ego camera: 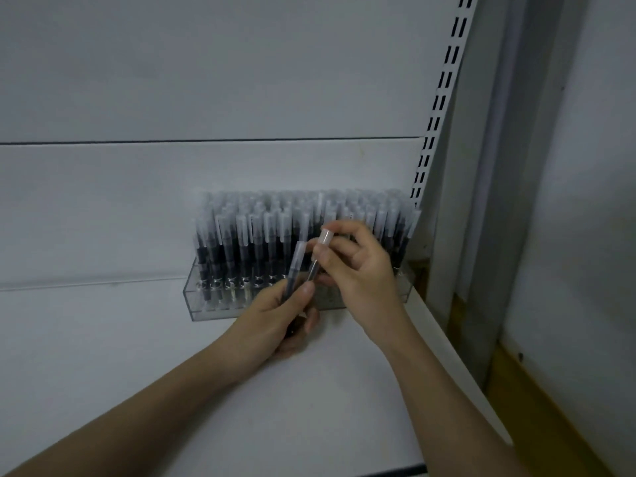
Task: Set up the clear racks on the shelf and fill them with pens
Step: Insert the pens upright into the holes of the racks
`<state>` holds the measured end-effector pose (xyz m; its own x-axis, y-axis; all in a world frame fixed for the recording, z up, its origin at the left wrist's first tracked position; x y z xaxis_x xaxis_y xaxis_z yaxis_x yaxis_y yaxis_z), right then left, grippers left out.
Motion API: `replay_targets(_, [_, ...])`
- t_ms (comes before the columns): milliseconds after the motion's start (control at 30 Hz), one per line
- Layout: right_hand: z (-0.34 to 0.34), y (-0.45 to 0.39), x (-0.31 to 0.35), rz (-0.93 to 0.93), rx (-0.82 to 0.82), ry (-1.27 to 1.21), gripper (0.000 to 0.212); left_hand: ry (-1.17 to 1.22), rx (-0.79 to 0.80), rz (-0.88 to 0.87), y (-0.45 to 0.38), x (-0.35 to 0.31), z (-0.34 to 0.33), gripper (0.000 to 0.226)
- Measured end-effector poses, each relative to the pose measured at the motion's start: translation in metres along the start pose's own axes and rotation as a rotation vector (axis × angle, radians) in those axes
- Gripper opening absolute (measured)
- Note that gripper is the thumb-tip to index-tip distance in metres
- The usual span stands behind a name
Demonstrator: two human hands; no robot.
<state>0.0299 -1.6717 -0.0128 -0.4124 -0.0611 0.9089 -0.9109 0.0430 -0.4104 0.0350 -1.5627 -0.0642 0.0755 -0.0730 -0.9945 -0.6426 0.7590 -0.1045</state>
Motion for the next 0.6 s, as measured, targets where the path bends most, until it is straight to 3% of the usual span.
replay_targets(167, [-0.007, 0.001, 0.005, 0.009, -0.001, 0.155, 0.027, -0.192, -0.111, 0.027, 0.011, -0.011, 0.009, 0.030])
replay_targets(333, [-0.017, -0.004, 0.029, 0.030, -0.070, 0.114, 0.030, -0.162, -0.086, 0.102, 0.031, -0.034, 0.026, 0.027])
replay_targets(467, [-0.039, -0.017, 0.077, 0.156, -0.104, 0.134, 0.027, -0.129, -0.313, 0.031, 0.087, -0.055, 0.075, 0.030])
replay_targets(600, [-0.088, -0.033, 0.086, 0.178, 0.003, 0.255, 0.023, -0.088, -0.512, 0.008, 0.138, -0.045, 0.111, 0.024])
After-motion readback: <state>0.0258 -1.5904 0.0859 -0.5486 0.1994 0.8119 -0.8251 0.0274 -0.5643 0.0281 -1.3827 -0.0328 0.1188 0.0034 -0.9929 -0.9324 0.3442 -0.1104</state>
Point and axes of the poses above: each hand's wrist, its own y-axis away from the middle knuckle, its own z-axis out of the back of the hand, x = y × z, the point moved 9 cm from there along -y, towards the middle knuckle, and after that the axes turned 8 degrees about x, right-handed, at the moved point
